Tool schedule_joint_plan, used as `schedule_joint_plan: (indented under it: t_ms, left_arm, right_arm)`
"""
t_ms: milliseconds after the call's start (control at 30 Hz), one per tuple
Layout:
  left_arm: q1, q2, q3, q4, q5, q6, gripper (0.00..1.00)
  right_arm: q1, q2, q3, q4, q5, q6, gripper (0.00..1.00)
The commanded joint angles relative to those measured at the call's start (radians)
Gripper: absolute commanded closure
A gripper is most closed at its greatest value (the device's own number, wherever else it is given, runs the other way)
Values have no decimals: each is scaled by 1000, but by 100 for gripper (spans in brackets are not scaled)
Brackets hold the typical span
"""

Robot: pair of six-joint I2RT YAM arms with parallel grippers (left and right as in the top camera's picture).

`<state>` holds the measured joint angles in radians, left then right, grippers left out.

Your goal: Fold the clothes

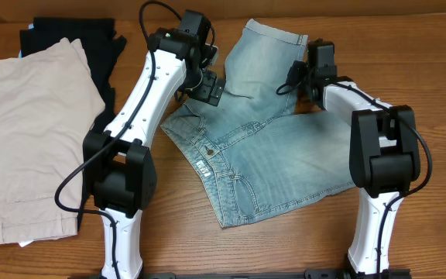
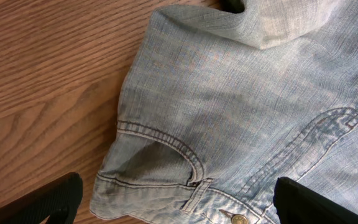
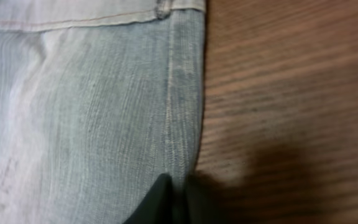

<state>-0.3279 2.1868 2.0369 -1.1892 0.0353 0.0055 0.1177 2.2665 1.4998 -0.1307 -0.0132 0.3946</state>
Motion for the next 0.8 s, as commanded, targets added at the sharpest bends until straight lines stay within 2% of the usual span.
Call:
schedule_joint_plan:
  t_ms: [0,300,767]
  left_arm:
    - [-6,1,-5,-3,17,-10,0]
    - [-6,1,-5,6,18,-14,0]
    - [-7,1,-7,14,28,-37,0]
  right_arm:
    - [-7,32,10,-21,16,30,95]
    - [-86,23,115,-227,134,85,96]
    - [-376,23,158,-454,116,214,96]
